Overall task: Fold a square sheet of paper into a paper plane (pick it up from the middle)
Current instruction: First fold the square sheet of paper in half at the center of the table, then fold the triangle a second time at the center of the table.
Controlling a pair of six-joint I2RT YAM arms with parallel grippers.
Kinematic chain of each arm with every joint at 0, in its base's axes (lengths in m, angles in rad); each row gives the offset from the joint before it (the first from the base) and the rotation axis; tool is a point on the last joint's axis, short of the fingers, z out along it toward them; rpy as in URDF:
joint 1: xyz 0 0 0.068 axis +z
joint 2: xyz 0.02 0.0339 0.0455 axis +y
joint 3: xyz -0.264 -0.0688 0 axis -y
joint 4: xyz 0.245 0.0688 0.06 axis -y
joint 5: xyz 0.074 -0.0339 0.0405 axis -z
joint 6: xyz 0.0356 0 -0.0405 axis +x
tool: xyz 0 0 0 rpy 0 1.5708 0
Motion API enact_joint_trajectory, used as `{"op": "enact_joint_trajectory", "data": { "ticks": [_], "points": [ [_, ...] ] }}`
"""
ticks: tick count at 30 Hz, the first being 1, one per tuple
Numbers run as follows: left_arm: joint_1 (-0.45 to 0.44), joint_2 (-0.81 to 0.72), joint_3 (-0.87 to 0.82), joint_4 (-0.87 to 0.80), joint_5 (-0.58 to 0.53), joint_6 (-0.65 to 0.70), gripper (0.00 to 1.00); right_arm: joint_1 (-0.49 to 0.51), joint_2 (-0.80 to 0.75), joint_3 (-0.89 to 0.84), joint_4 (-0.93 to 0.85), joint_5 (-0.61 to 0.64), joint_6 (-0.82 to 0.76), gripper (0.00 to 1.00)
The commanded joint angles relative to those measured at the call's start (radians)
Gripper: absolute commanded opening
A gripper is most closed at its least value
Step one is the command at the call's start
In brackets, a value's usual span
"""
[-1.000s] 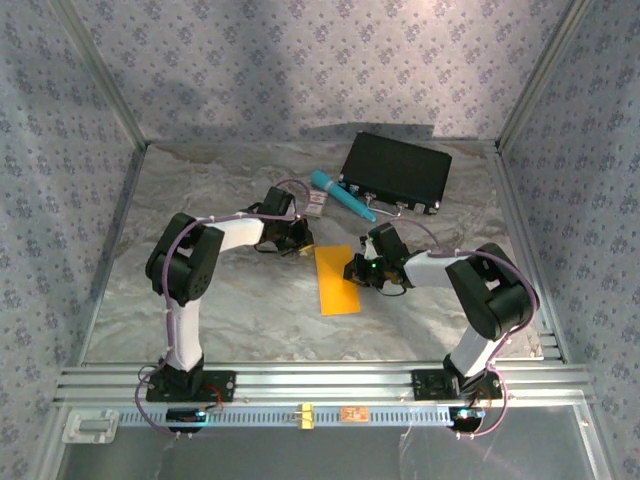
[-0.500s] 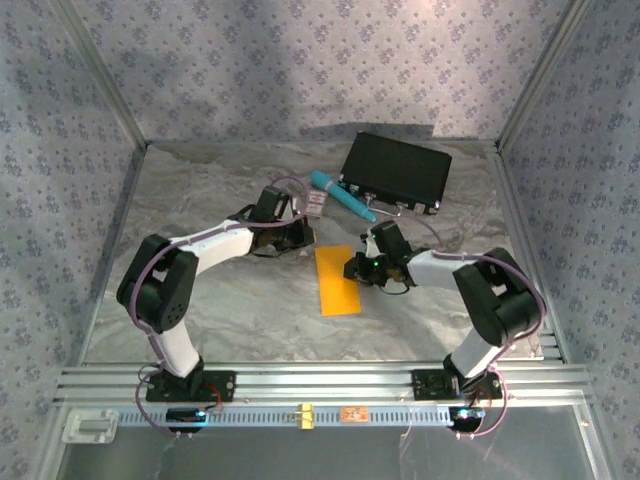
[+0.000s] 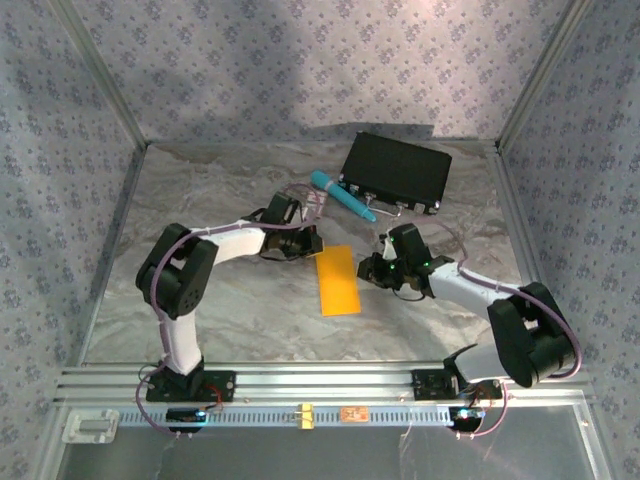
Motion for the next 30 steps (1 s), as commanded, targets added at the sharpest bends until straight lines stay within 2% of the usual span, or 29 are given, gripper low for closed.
{"op": "enact_joint_trajectory", "data": {
  "ticks": [1,9,15,22,30],
  "points": [
    [-0.004,0.036,0.054,0.023,0.039,0.001,0.03,0.009,-0.012,-0.024,-0.009,-0.016,0.036,0.19],
    [0.0,0.088,0.038,0.035,0.035,0.005,0.03,0.038,0.012,-0.036,-0.028,-0.036,0.038,0.22],
    [0.014,0.117,-0.032,0.059,0.019,0.015,0.03,0.061,0.01,-0.047,-0.071,-0.031,0.046,0.32],
    [0.027,0.111,-0.076,0.073,0.019,0.016,0.03,0.07,-0.001,-0.069,-0.12,-0.04,0.058,0.39],
    [0.027,0.104,-0.07,0.075,0.023,0.011,0.03,0.076,0.019,-0.082,-0.087,-0.077,0.075,0.4]
  ]
}}
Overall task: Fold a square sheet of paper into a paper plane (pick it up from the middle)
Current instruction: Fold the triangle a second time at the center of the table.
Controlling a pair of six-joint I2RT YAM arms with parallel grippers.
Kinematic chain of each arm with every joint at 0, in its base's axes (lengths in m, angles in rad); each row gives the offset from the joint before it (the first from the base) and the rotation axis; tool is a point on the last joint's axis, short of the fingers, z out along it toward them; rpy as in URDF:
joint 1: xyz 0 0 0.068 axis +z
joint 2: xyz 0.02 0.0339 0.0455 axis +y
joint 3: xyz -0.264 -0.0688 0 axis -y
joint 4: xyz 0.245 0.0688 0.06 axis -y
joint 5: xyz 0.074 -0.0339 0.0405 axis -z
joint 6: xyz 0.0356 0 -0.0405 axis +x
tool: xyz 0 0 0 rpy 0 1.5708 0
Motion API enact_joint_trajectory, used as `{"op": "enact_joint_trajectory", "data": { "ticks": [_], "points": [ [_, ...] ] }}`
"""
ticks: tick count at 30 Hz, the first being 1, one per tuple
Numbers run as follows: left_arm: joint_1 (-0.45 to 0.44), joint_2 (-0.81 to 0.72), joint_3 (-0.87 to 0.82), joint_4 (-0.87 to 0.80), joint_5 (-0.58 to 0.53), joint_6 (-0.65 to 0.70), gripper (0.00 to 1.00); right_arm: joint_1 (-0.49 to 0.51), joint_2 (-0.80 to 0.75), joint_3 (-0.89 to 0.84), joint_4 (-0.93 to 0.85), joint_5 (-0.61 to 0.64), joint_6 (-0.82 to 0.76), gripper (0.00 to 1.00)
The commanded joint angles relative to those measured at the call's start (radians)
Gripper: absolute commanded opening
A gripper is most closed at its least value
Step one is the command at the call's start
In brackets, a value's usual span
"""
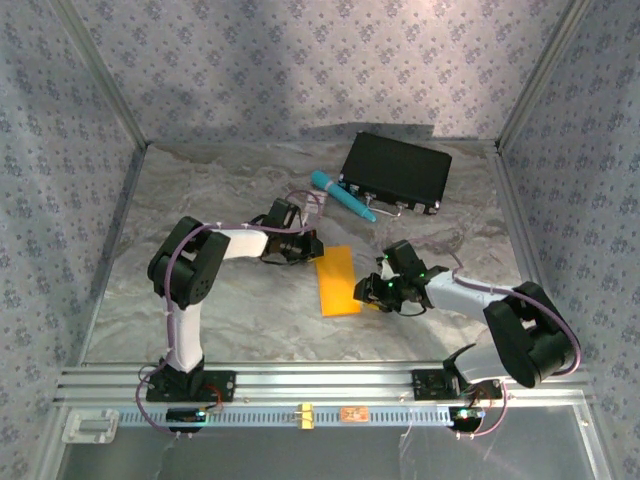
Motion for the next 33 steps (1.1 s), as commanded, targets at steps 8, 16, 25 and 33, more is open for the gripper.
{"op": "enact_joint_trajectory", "data": {
  "ticks": [8,16,25,33],
  "points": [
    [0.006,0.017,-0.031,-0.053,-0.039,0.006,0.03,0.017,0.004,-0.048,0.02,-0.037,0.053,0.39],
    [0.006,0.019,-0.026,-0.053,-0.034,0.001,0.03,0.025,0.0,-0.065,0.066,-0.07,0.081,0.38],
    [0.005,0.018,-0.026,-0.053,-0.031,0.001,0.03,0.026,-0.002,-0.074,0.127,-0.091,0.1,0.34],
    [0.003,0.018,-0.026,-0.054,-0.028,0.002,0.03,0.018,-0.014,-0.071,0.161,-0.095,0.107,0.34]
  ]
}}
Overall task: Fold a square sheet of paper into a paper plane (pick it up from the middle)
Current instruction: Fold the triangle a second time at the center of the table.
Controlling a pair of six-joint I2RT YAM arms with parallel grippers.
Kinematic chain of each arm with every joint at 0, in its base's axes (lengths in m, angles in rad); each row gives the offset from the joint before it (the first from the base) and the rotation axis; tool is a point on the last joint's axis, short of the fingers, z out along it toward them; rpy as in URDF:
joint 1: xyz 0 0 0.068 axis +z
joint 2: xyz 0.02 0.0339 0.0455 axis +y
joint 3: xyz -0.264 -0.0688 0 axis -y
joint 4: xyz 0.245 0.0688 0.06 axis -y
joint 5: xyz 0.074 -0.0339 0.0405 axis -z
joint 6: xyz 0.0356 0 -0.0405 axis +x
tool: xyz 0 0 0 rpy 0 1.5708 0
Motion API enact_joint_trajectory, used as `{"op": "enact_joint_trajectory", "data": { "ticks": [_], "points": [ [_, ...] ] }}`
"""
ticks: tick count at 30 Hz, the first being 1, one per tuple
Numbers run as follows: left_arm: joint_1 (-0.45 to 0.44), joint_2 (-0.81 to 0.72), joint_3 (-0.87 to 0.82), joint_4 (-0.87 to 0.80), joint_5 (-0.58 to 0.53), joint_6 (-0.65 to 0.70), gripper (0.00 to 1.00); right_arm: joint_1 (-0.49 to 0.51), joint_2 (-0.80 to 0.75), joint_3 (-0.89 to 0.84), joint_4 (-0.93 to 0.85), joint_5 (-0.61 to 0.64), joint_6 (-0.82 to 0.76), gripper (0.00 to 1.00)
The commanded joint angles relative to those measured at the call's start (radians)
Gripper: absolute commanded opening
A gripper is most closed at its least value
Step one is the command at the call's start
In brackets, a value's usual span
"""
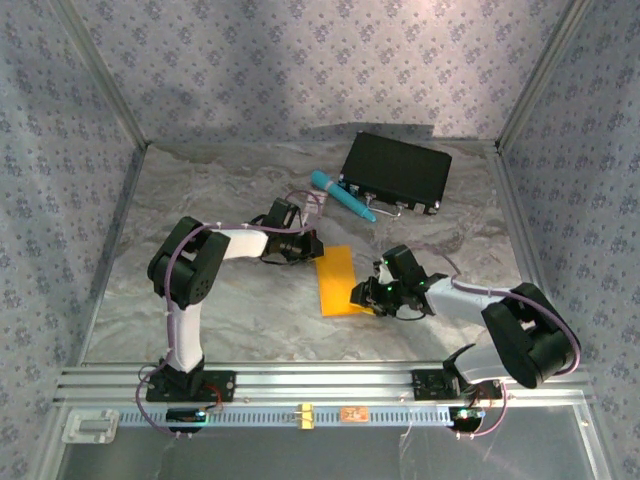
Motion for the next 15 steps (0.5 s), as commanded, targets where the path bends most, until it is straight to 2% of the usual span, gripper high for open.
{"op": "enact_joint_trajectory", "data": {
  "ticks": [1,15],
  "points": [
    [0.004,0.019,-0.024,-0.055,-0.029,0.004,0.03,-0.004,-0.009,-0.006,0.019,-0.019,0.014,0.34],
    [-0.006,0.034,0.012,-0.068,0.002,0.023,0.03,-0.062,0.074,0.043,0.147,-0.08,-0.018,0.38]
  ]
}}
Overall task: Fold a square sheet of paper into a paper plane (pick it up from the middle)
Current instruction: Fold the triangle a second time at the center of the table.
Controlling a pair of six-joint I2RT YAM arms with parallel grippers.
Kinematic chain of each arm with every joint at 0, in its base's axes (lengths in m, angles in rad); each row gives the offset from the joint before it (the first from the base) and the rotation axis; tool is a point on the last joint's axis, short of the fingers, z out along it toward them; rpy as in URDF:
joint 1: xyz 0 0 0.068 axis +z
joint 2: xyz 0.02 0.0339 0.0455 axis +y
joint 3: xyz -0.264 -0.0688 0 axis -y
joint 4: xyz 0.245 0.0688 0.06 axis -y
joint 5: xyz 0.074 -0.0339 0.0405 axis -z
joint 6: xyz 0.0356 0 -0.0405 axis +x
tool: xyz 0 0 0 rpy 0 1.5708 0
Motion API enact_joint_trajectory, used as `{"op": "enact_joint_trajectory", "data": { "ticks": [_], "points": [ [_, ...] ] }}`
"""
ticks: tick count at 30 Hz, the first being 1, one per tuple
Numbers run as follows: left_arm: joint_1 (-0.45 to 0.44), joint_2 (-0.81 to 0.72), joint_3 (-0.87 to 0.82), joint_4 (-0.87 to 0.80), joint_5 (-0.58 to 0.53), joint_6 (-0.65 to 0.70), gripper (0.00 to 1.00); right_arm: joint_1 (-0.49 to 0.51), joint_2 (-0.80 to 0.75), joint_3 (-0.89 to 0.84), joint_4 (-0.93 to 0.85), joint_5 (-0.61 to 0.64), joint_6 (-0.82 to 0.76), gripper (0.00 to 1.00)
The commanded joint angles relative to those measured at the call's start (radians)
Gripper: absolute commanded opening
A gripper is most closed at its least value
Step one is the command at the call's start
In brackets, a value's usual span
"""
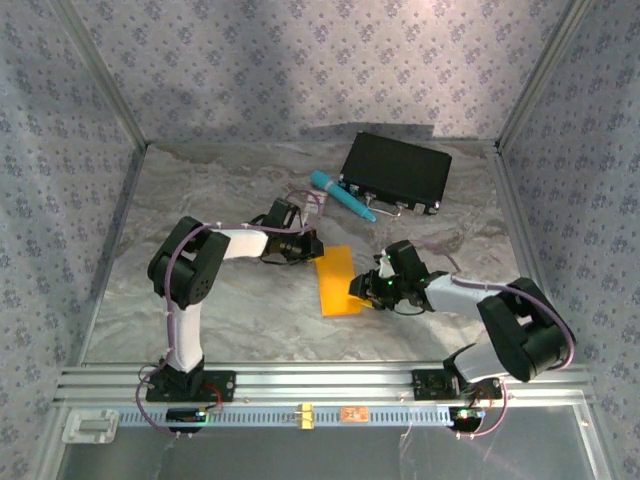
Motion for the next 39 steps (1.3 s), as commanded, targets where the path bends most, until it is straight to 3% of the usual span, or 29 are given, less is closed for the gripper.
{"op": "enact_joint_trajectory", "data": {
  "ticks": [1,15,21,26,31,35,39],
  "points": [
    [-0.007,0.035,0.013,-0.068,0.0,0.023,0.03,-0.02,0.039,0.034,0.066,-0.049,-0.017,0.38],
    [-0.015,0.031,0.034,-0.083,0.01,0.032,0.04,-0.072,0.174,0.084,0.143,-0.134,-0.058,0.31],
    [-0.015,0.02,0.045,-0.088,0.023,0.037,0.07,-0.083,0.204,0.086,0.152,-0.142,-0.074,0.19],
    [-0.027,-0.06,0.062,-0.091,0.019,0.027,0.35,-0.085,0.199,0.083,0.147,-0.095,-0.047,0.06],
    [-0.043,-0.175,0.057,-0.129,-0.043,0.061,0.67,-0.083,0.168,0.047,0.207,-0.013,0.049,0.04],
    [-0.056,-0.266,0.005,-0.123,-0.131,0.083,0.72,-0.077,0.167,0.013,0.285,0.03,0.141,0.04],
    [-0.08,-0.338,-0.055,-0.11,-0.224,0.114,0.7,-0.065,0.165,0.005,0.319,0.037,0.17,0.07]
  ]
}}
